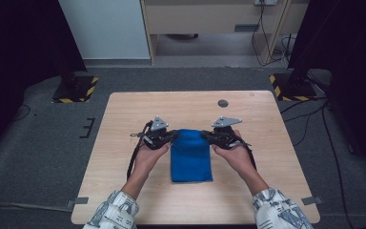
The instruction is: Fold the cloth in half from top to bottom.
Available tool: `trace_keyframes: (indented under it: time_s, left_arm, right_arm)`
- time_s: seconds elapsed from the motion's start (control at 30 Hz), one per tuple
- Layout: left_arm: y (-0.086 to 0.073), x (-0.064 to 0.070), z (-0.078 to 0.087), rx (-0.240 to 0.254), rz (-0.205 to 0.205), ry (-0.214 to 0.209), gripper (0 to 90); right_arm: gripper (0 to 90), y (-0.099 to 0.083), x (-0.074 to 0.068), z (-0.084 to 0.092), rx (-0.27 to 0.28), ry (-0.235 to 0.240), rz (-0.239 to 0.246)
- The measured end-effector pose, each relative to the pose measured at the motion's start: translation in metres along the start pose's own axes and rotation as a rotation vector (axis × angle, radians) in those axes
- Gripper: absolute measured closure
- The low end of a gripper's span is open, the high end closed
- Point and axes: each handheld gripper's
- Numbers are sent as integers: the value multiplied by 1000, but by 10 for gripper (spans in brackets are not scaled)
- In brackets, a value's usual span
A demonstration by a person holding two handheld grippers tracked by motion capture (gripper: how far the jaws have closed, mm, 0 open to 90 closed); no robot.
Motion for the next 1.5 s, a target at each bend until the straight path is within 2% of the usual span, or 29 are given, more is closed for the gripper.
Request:
trace_keyframes:
  time_s: [0.23,0.37,0.47,0.57,0.77,0.93,1.1,1.33,1.5]
  left_arm:
    - [-3,2,2,10,12,-9,813]
    - [-6,1,5,19,34,-33,806]
    - [-9,0,5,16,36,-30,800]
    - [-12,1,7,25,37,-32,762]
    - [-20,2,10,22,42,-32,735]
    - [-23,1,14,24,52,-37,744]
    - [-24,3,17,21,42,-47,815]
    - [-25,7,22,35,46,-59,826]
    - [-28,11,24,25,35,-61,824]
  right_arm:
    - [860,-2,-1,1,-3,4,4]
    - [860,-3,-4,3,4,10,7]
    - [860,-4,-5,3,4,14,5]
    - [862,-2,-7,6,15,19,5]
    - [862,0,-10,8,2,18,36]
    - [862,2,-14,11,11,23,40]
    - [862,1,-19,10,4,26,49]
    - [862,5,-21,16,12,25,52]
    - [860,1,-23,17,11,29,55]
Point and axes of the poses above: each handheld gripper's, and its own axes: z roughly backward along the jaws, y roughly out of its top, x roughly to its right, and after that the axes turned 12 degrees about z, right-handed
